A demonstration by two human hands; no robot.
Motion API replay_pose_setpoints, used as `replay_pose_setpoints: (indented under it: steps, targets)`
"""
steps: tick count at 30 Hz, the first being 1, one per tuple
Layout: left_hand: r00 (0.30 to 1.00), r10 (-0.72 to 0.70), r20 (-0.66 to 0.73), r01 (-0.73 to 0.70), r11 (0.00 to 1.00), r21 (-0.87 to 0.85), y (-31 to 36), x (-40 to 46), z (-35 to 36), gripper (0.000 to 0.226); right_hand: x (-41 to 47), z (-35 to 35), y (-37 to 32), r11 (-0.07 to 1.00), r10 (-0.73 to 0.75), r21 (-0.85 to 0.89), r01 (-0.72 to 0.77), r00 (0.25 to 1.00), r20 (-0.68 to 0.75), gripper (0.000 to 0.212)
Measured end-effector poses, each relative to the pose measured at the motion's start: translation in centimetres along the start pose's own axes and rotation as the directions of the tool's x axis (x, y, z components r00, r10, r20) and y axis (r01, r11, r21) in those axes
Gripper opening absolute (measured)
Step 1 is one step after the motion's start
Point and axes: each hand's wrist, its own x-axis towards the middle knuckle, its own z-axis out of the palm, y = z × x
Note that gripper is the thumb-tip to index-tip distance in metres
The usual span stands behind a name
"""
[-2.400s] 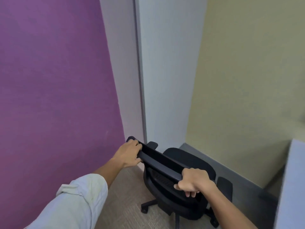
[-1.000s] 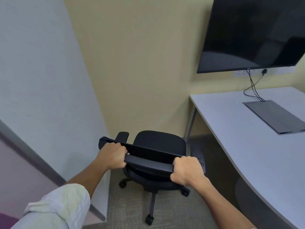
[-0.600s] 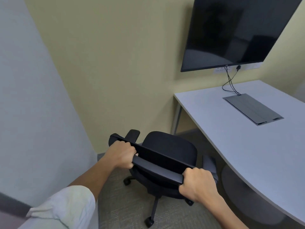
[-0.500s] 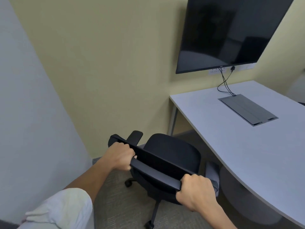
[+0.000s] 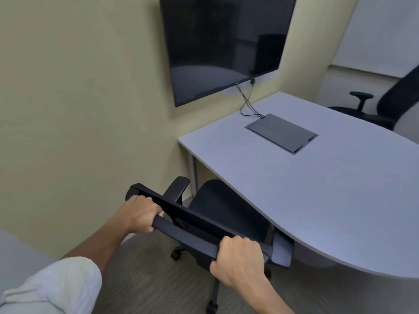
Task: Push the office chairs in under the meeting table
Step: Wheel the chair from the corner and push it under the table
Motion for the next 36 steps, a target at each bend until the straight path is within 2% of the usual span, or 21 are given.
replay_pose_setpoints:
  steps: [6,12,16,24,29,33,36]
  targets:
    - [0.994,0.086,-0.07,-0.085,0.996,0.019,-2.3,7.3,-1.1,0.008,4.9,-0.5,1.6,0.997,0.076,0.021,-0.075,0.996,-0.048,0.024]
    - [0.969,0.177,-0.175,-0.174,0.984,0.033,-5.7,14.7,-1.4,0.027,10.1,-0.8,2.1,0.987,0.156,-0.001,-0.158,0.98,-0.121,0.021]
    - [0.95,0.247,-0.191,-0.236,0.969,0.076,-7.6,19.5,-2.2,0.015,13.7,-1.0,2.3,0.965,0.258,-0.004,-0.261,0.957,-0.129,0.017]
    - [0.917,0.354,-0.184,-0.347,0.935,0.07,-11.2,27.5,-4.5,0.008,20.3,-1.5,1.5,0.917,0.395,0.003,-0.399,0.905,-0.156,0.019]
    - [0.886,0.399,-0.237,-0.391,0.917,0.083,-13.9,30.3,-3.7,0.018,22.9,-1.4,0.8,0.907,0.415,0.005,-0.421,0.892,-0.178,0.019]
    - [0.863,0.418,-0.284,-0.412,0.907,0.082,-14.1,30.3,-3.1,0.018,22.7,-1.5,0.7,0.907,0.413,-0.008,-0.42,0.894,-0.171,0.019]
    - [0.86,0.408,-0.307,-0.408,0.91,0.065,-14.0,29.9,-3.3,0.014,22.4,-1.7,0.3,0.909,0.402,-0.029,-0.415,0.894,-0.198,0.027]
